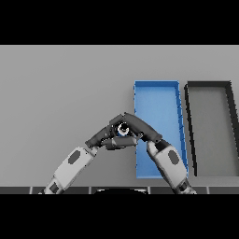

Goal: Pick up the blue pipe and place it into the blue bin.

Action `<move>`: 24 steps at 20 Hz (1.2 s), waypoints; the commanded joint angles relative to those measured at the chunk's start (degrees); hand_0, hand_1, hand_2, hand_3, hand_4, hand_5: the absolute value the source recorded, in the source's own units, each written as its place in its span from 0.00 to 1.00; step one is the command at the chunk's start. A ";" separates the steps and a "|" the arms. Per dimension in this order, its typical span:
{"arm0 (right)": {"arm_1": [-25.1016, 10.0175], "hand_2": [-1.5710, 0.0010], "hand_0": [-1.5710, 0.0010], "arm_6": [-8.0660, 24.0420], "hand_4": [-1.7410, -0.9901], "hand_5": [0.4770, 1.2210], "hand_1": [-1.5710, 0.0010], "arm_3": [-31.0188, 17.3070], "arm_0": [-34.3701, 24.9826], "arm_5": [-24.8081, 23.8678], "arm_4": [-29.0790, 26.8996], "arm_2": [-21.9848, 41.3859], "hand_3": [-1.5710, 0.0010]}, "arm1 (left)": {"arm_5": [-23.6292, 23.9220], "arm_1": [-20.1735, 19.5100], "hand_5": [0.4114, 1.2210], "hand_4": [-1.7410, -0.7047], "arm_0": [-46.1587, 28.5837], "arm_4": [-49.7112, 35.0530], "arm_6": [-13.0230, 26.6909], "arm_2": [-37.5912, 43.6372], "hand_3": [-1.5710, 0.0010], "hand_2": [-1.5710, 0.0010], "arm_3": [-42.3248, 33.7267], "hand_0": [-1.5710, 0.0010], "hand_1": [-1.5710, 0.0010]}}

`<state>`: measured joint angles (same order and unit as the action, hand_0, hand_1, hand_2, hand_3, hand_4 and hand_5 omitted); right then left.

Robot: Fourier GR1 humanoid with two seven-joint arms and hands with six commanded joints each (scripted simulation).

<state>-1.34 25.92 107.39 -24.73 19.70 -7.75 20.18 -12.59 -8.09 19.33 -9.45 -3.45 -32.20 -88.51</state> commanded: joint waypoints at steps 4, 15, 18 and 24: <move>0.24 0.05 0.05 -2.84 0.36 0.85 0.05 0.95 1.27 2.22 3.81 0.60 0.06 | 1.04 -0.39 1.00 0.01 1.56 1.66 -0.07 -0.71 0.66 0.05 1.19 0.05 0.07; 6.30 0.00 0.00 0.36 0.34 0.99 0.00 2.11 2.40 6.76 4.49 -2.73 0.01 | -4.49 -3.28 0.78 0.72 2.07 5.64 -1.80 -1.15 0.93 0.83 1.05 0.80 0.83; 8.15 0.00 0.00 -0.18 0.34 0.99 0.00 2.53 2.82 7.66 5.70 -3.08 0.00 | -3.47 -3.66 0.53 0.83 2.54 6.02 1.31 -0.59 0.96 0.91 1.69 0.90 0.91; 9.96 0.00 0.00 -1.59 0.34 1.00 0.00 2.49 3.58 8.61 8.25 -4.58 0.00 | -2.07 -2.65 0.28 0.87 2.35 6.20 1.34 -0.23 0.99 0.98 2.95 0.97 0.98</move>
<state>8.65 24.27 109.87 -21.16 28.41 0.60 15.59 -14.63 -10.73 21.71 -3.24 -2.07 -32.42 -85.56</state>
